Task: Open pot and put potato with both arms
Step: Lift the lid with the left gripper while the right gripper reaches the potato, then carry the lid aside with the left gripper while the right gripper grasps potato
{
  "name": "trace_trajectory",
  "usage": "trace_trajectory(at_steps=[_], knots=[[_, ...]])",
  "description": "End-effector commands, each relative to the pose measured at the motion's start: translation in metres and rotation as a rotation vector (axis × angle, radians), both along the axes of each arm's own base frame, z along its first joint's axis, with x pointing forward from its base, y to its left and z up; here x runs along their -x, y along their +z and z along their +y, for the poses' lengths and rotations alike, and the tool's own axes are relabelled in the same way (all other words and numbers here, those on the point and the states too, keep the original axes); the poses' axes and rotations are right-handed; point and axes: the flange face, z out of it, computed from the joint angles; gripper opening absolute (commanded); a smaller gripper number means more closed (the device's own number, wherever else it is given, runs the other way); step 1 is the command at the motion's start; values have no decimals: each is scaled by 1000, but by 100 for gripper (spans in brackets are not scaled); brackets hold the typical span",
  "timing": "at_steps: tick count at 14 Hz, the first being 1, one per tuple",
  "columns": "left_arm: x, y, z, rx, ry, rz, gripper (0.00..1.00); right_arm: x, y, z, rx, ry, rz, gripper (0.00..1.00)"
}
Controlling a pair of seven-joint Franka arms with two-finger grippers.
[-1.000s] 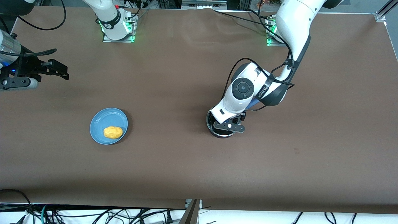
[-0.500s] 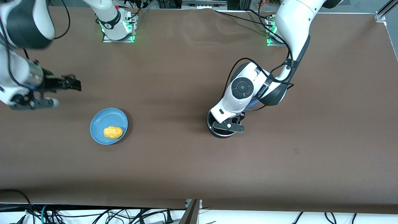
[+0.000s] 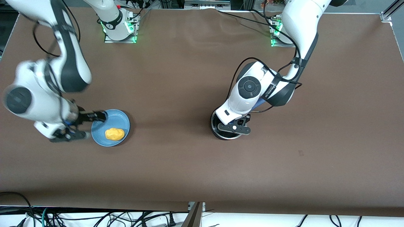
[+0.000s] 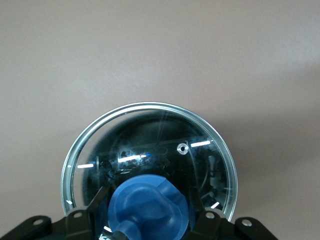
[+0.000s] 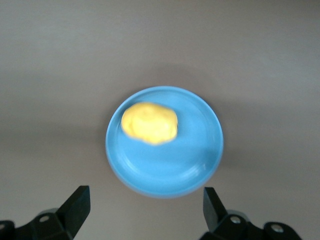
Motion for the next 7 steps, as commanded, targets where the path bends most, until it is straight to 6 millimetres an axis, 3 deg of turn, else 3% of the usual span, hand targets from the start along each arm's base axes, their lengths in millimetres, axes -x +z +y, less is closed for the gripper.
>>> trace_trajectory(at_steps=[1,3,7], knots=[[-8,35,30,-18,-63,-16,62,-16,-56,-14,9,-31,-12,100],[-26,52,70,-18,-86,-35,62,-19,-80,-17,11,-63,-22,100],[-56,76,183,-20,-217,-15,59,-18,-108,-17,17,-150,-26,100]])
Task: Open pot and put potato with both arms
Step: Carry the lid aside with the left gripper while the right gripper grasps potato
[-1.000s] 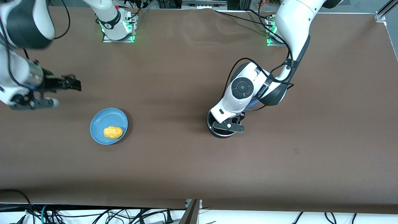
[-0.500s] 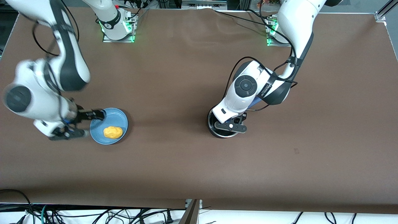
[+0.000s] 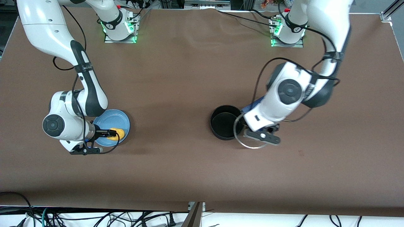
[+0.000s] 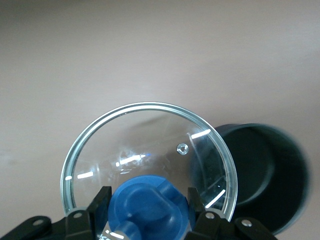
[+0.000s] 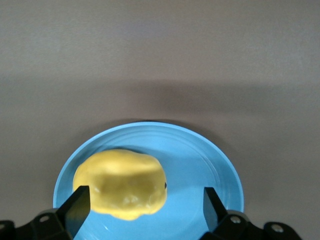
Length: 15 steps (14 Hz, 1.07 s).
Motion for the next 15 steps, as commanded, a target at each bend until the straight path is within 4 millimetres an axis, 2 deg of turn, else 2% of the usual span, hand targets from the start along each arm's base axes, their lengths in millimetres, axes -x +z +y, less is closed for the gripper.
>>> trace_trajectory(at_steps=[1,4,5,8,9,10,11,13,14,15], knots=[[-7,26,78,-12,-93,25,59,-3,-9,2,-4,-61,-21,100],[-18,25,183,-2,-134,51,59,-4,-24,5,-36,-133,-29,99],[-17,19,210,-2,-152,63,59,-4,-28,6,-51,-163,-27,99],[-6,4,272,-3,-250,95,59,3,-39,7,-87,-231,-1,98],[-2,-2,291,-8,-278,108,59,8,-46,7,-95,-244,15,94],[3,-8,308,-12,-295,120,59,10,-48,6,-101,-251,25,85],[10,-19,328,-14,-305,137,59,12,-46,4,-102,-255,33,70],[22,-37,359,15,-317,135,59,12,-35,9,-108,-236,43,33],[27,-46,370,11,-337,128,59,12,-21,15,-118,-252,72,24],[33,-54,384,3,-334,129,59,9,-6,25,-155,-316,95,24]])
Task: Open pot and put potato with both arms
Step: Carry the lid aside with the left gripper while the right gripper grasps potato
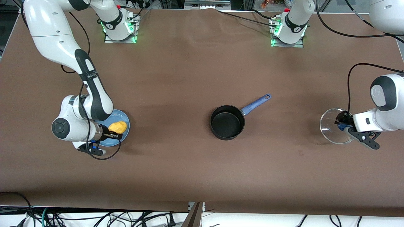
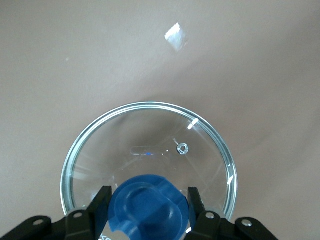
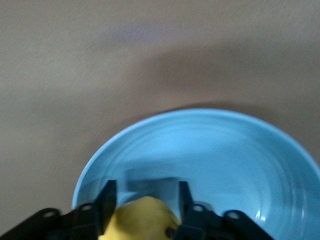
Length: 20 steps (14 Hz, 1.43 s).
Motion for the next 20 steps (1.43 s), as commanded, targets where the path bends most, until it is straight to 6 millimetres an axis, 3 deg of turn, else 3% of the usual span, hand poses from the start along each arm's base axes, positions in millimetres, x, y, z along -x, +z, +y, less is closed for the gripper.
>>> trace_trajectory(at_steps=[1,3,5,6,7,8,10,12,13,15,16,20], knots=[[22,-16,26,18,-23,-16,60,-2,44,33,-97,-136,60,24],[35,-40,48,40,-33,-45,60,3,56,88,-139,-249,104,24],[39,-61,60,58,-51,-57,60,7,59,109,-133,-249,108,25],[41,-68,65,63,-50,-51,60,7,66,110,-129,-238,98,40],[42,-73,69,62,-47,-50,60,8,68,109,-104,-186,84,69],[43,-82,73,64,-53,-54,61,8,71,102,-55,-79,65,84],[43,-99,76,78,-83,-62,61,4,74,75,33,188,21,94],[45,-109,80,93,-94,-60,62,4,79,53,31,381,36,98],[46,-113,80,96,-99,-55,68,7,76,44,33,459,59,99],[42,-109,78,97,-93,-55,92,15,60,38,15,574,86,99],[40,-102,76,99,-90,-62,100,20,53,35,7,605,100,99],[10,-30,39,101,33,38,100,33,33,33,-10,710,60,99]])
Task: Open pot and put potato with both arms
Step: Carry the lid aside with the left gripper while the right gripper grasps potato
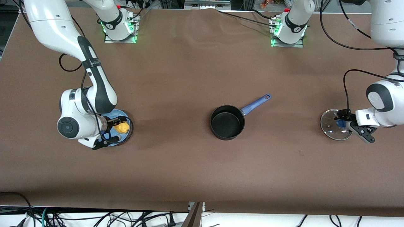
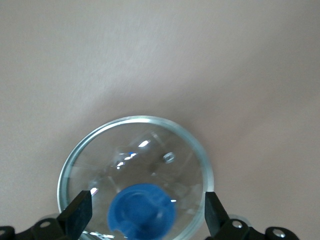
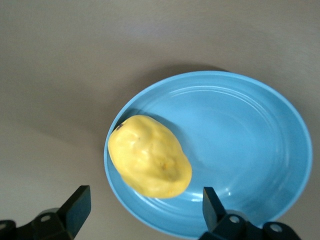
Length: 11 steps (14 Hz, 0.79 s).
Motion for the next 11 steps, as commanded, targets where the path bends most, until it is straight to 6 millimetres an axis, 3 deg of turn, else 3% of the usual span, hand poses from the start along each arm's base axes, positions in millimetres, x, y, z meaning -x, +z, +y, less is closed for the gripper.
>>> trace_trajectory(at_steps=[1,5,9,11], knots=[[-22,66,-35,-37,91,72,100,10,-2,-2,-10,71,-38,99],[-22,139,-103,-108,278,115,100,-1,-3,-17,-25,135,-91,98],[-11,207,-165,-160,448,154,100,1,-28,-23,-33,104,-79,92],[-5,240,-197,-192,524,181,100,2,-31,-29,-44,74,-67,92]])
